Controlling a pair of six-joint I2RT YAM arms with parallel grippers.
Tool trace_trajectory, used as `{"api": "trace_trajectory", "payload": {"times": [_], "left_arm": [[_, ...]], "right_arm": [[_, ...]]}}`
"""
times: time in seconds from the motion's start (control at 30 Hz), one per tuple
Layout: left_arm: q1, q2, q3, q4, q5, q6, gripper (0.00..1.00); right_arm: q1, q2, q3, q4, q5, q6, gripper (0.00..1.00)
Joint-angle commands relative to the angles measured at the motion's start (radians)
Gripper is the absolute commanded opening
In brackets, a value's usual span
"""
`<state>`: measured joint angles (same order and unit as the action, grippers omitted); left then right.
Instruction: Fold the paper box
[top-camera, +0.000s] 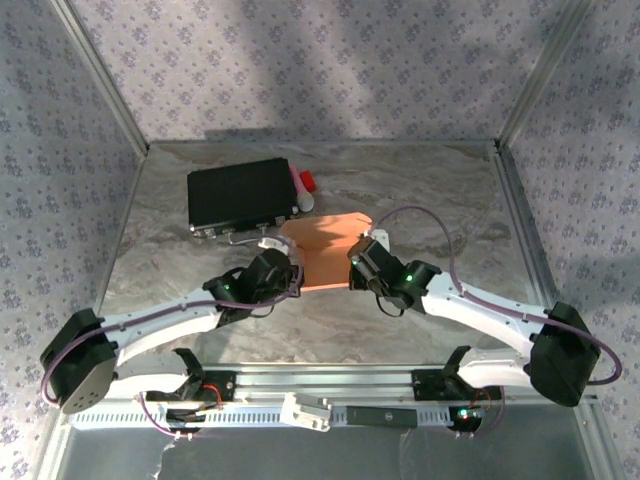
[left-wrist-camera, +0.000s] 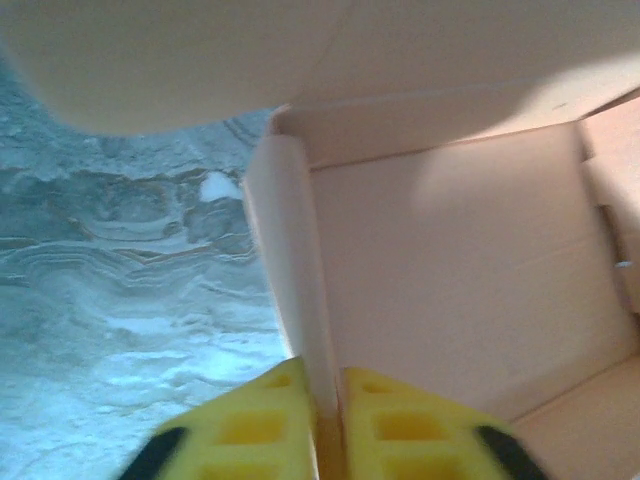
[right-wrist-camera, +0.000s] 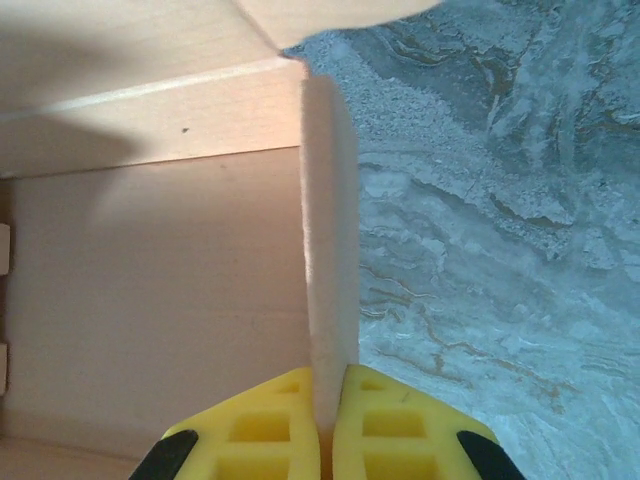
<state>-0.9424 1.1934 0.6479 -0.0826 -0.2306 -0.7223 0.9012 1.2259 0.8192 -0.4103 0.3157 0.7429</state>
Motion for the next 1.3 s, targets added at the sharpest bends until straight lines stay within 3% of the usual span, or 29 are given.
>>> {"api": "trace_trajectory", "payload": {"times": [0.0,0.2,0.27,0.3,0.5,0.7,0.83,1.0,1.1,1.17,1.27], "left_arm": [[-0.039,0.050,0.081,-0.115,-0.056,0.034,0.00],[-0.083,0.115,0.139,-0.186,-0.191,0.024,0.00],[-0.085,0.133,0.141,-0.164,-0.184,0.032,0.21],[-0.085,0.139,0.140,-0.154,-0.180,0.032,0.26],[-0.078,0.167,0.150,-0.126,-0.171,0.029,0.28],[-0.074,0.203,0.174,-0.142,-0.185,0.033,0.00],[-0.105,0.250,0.235,-0.230,-0.266,0.023,0.00],[-0.174,0.331,0.333,-0.406,-0.482,-0.065,0.00],[-0.196,0.341,0.341,-0.428,-0.533,-0.084,0.00],[-0.195,0.329,0.341,-0.416,-0.512,-0.070,0.25],[-0.196,0.272,0.341,-0.388,-0.475,-0.037,0.45]], "right_arm": [[0.041,0.007,0.070,0.022,0.025,-0.012,0.00],[0.095,0.045,0.083,0.010,0.088,-0.011,0.00],[0.099,0.060,0.080,0.016,0.086,-0.012,0.00],[0.101,0.065,0.077,0.019,0.089,-0.013,0.00],[0.109,0.078,0.044,0.070,0.091,-0.017,0.00],[0.119,0.092,0.039,0.084,0.089,-0.011,0.00],[0.129,0.093,0.044,0.082,0.095,-0.009,0.00],[0.145,0.092,0.044,0.072,0.121,0.007,0.00],[0.146,0.089,0.039,0.071,0.127,0.011,0.00],[0.148,0.090,0.032,0.070,0.132,0.012,0.00],[0.148,0.091,0.020,0.070,0.136,0.015,0.00]]}}
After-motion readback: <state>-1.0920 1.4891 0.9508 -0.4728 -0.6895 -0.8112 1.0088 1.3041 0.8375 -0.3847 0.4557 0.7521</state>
